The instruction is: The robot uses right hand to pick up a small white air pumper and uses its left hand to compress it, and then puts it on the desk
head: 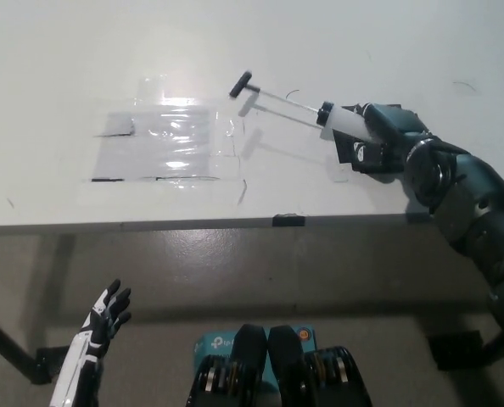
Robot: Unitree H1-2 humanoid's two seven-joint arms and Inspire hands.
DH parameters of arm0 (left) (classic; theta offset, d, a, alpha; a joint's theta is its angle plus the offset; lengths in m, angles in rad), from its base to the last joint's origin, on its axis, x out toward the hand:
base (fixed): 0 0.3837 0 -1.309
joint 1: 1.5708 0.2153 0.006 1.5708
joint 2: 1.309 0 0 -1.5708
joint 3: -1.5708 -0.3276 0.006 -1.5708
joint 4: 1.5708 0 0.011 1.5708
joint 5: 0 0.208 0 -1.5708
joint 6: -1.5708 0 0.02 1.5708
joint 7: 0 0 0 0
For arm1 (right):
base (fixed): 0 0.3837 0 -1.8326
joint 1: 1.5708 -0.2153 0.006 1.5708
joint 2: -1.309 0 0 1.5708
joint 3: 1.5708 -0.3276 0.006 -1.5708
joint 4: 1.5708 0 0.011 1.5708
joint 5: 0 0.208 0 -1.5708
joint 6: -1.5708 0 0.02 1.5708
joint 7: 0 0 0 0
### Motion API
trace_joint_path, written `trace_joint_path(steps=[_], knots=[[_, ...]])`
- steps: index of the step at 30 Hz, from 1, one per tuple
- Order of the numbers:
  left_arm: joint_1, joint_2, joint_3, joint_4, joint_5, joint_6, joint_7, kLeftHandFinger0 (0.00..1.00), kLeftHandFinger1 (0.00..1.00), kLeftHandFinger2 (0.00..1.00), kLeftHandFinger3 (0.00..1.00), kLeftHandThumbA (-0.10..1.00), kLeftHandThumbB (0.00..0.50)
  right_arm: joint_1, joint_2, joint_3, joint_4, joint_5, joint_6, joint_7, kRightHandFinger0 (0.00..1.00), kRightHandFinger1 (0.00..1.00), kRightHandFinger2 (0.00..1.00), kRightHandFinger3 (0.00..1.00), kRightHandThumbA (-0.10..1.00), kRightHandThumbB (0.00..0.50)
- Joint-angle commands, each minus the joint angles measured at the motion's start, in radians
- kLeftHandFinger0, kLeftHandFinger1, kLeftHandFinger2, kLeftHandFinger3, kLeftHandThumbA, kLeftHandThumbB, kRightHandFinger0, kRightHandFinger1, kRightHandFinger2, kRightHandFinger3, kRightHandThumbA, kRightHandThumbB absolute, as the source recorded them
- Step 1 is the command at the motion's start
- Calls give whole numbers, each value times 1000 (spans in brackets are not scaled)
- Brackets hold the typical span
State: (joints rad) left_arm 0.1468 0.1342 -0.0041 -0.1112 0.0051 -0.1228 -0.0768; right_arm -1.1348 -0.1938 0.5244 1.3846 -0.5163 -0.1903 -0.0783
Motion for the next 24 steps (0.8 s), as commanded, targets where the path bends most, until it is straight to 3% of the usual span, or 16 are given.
trace_joint_path(steps=[1,2,5,8,11,14,17,20,21,22,24], knots=[[0,5,9,-37,-34,-34,-13,1000,1000,1000,1000,1000,4,-33,-27,-1,-62,-17,-78,-59,37,470,749,777,-100,146],[0,4,12,-45,-35,-43,-10,1000,1000,1000,1000,1000,11,-30,-31,2,-87,-22,-84,-52,55,503,796,826,-100,146],[-1,-5,21,-84,-37,-56,3,1000,1000,1000,1000,982,15,4,-55,11,-206,-40,-103,-16,58,512,802,861,-100,138],[-7,-14,33,-133,-50,-50,13,1000,1000,1000,1000,963,42,87,-111,30,-485,-67,-50,91,96,565,869,968,-100,112],[-26,-16,47,-170,-59,-42,21,1000,1000,1000,1000,958,29,149,-147,27,-685,-76,-29,142,96,572,871,977,-100,118],[-32,-16,55,-221,-71,-11,22,1000,1000,1000,1000,961,44,224,-181,18,-881,-80,6,203,70,555,840,966,-100,118],[-44,-25,66,-273,-66,1,35,1000,1000,1000,1000,979,60,282,-206,8,-1022,-85,18,235,55,529,799,947,-100,158],[-76,-29,75,-305,-51,5,43,1000,1000,1000,1000,1000,74,321,-229,-13,-1123,-77,29,262,36,502,775,933,-100,148],[-80,-31,79,-310,-43,-3,48,1000,1000,1000,1000,1000,87,330,-232,-17,-1142,-75,28,264,24,469,731,887,-100,155],[-97,-33,90,-322,-33,-22,58,1000,1000,1000,1000,1000,78,355,-242,-25,-1198,-68,35,276,42,505,784,939,-100,164],[-136,-28,106,-308,-38,-42,63,1000,1000,1000,1000,1000,75,388,-258,-38,-1274,-59,71,307,49,516,784,957,-100,141]])
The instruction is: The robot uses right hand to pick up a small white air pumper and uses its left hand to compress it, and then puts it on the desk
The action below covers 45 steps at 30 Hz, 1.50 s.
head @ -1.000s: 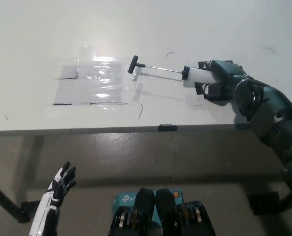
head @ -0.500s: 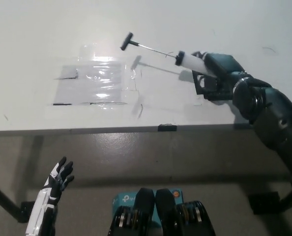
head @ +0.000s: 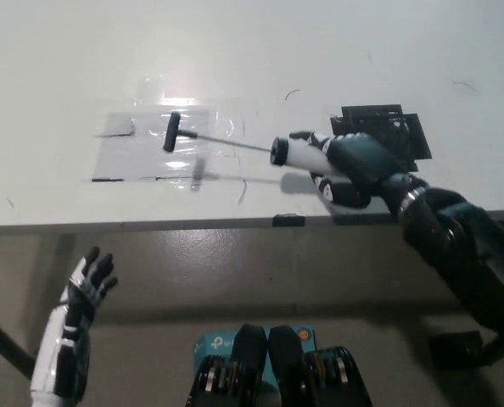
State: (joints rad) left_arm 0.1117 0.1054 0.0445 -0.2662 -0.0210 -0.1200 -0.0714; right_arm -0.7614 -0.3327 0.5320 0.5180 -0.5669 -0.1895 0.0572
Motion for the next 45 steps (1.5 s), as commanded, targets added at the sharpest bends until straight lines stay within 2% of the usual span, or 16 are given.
trace_joint_path(steps=[1,2,6,8,11,13,16,19,21,22,23,24,30,33,37,45], knots=[[-117,4,64,-147,-13,-38,58,1000,1000,1000,1000,1000,91,28,-125,-51,-434,-5,80,185,54,515,775,951,-100,148],[-132,7,74,-140,-9,-19,62,1000,1000,1000,1000,1000,110,42,-131,-53,-461,-3,86,194,54,513,769,945,-100,157],[-179,21,98,-115,-1,23,65,1000,1000,1000,1000,1000,99,88,-152,-64,-546,-8,100,220,36,497,752,912,-100,168],[-203,21,103,-101,22,52,67,1000,1000,1000,1000,1000,95,111,-164,-68,-605,-12,112,240,42,513,780,926,-100,183],[-244,17,102,-71,19,64,58,1000,1000,1000,1000,1000,79,143,-179,-77,-669,-16,109,248,35,514,794,939,-100,177],[-263,18,99,-57,35,74,58,1000,1000,1000,1000,1000,100,157,-184,-80,-716,-12,130,275,27,513,800,945,-100,159],[-296,16,84,-21,57,87,53,1000,1000,1000,1000,1000,142,186,-195,-83,-797,-1,158,316,32,522,798,936,-100,181],[-328,3,71,13,60,95,51,1000,1000,1000,1000,1000,154,203,-197,-90,-833,8,157,337,50,509,770,892,-100,201],[-343,-15,58,33,58,94,52,1000,1000,1000,1000,1000,151,226,-185,-99,-846,21,124,322,0,415,731,776,-100,206],[-346,-21,53,35,61,93,53,1000,1000,1000,1000,1000,151,231,-183,-102,-857,16,134,334,0,411,730,765,-100,199],[-352,-30,45,40,75,93,57,1000,1000,1000,1000,1000,173,233,-182,-103,-863,12,132,340,0,413,735,759,-100,193],[-359,-38,35,40,82,94,56,1000,1000,1000,1000,1000,192,236,-179,-106,-866,9,128,345,0,415,736,757,-100,195],[-408,-63,5,52,93,100,53,1000,1000,1000,1000,1000,193,218,-162,-117,-857,-6,136,371,5,449,759,782,-100,202],[-398,-78,-20,27,97,111,43,1000,1000,1000,1000,1000,222,225,-157,-120,-874,-14,170,400,0,476,773,847,-100,176],[-373,-85,-41,-13,88,111,34,1000,1000,1000,1000,1000,222,216,-151,-135,-851,-4,144,390,8,490,781,856,-100,195],[-296,-73,-42,-71,56,106,27,1000,1000,1000,1000,1000,181,219,-147,-153,-829,6,115,393,6,467,767,809,-100,200]])
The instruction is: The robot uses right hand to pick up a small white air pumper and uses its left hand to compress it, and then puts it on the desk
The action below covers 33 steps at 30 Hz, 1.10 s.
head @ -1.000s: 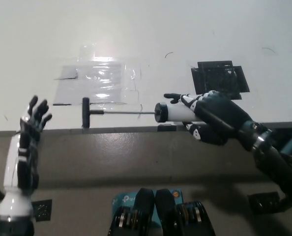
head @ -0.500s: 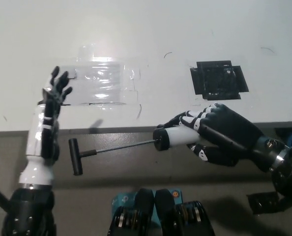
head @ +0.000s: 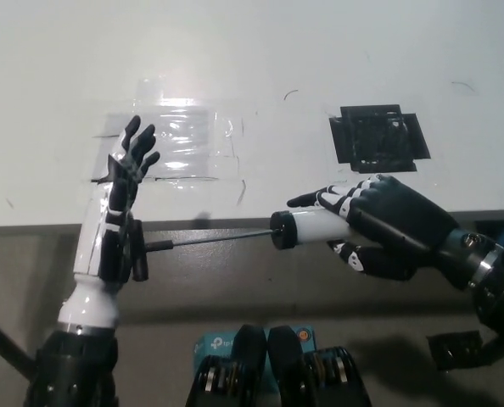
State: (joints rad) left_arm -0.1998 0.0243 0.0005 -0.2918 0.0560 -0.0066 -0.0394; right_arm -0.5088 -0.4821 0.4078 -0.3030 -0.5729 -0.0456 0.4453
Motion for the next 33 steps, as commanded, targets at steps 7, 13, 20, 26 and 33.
trace_joint_path(steps=[7,13,20,26,33], knots=[[30,13,5,-63,-25,3,-2,1000,1000,1000,1000,1000,170,-21,10,-28,-16,-3,-25,11,2,462,767,811,-100,202],[24,5,-12,-78,-33,25,-13,1000,1000,1000,1000,1000,183,-24,32,-22,-35,7,18,49,6,470,779,830,-100,199],[14,-7,-37,-101,5,48,-11,1000,1000,1000,1000,1000,223,-18,60,-14,-31,-6,11,55,20,493,787,888,-100,208],[4,-25,-64,-136,20,80,-15,1000,1000,1000,1000,1000,210,-22,87,-5,-28,-19,27,70,37,506,792,890,-100,182],[3,-51,-93,-139,57,89,-3,1000,1000,1000,1000,1000,208,-40,136,27,-21,-24,-2,78,92,587,829,943,-100,154]])
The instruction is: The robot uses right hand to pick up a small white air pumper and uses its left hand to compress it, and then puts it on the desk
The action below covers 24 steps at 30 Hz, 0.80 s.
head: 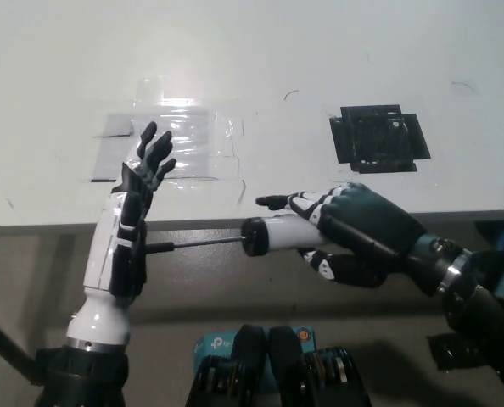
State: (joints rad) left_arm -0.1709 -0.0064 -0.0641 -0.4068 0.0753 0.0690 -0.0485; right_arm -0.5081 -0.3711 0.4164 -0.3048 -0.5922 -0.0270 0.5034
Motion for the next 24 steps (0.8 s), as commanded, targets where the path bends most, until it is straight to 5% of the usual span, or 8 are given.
trace_joint_path(steps=[1,9,14,16,19,24], knots=[[-27,-25,-34,-21,43,20,5,1000,1000,1000,1000,1000,218,-47,33,25,-26,-13,-7,34,103,584,825,941,-100,163],[-20,-64,-85,0,138,21,21,1000,1000,1000,1000,1000,194,-62,88,42,-12,-11,-37,21,34,485,752,866,-100,205],[-21,-72,-119,19,187,8,28,1000,1000,1000,1000,1000,164,-74,104,52,-16,-25,-5,51,0,319,663,474,-100,175],[-22,-78,-128,28,192,-4,31,1000,1000,1000,1000,1000,162,-76,106,57,-21,-43,8,60,0,284,622,401,-100,162],[-15,-74,-140,28,199,-6,31,1000,1000,1000,1000,1000,158,-73,112,62,-30,-54,25,74,0,164,414,157,-100,170],[5,-76,-144,20,194,2,29,1000,1000,1000,1000,1000,163,-52,113,62,-25,-43,15,64,0,83,311,43,-100,162]])
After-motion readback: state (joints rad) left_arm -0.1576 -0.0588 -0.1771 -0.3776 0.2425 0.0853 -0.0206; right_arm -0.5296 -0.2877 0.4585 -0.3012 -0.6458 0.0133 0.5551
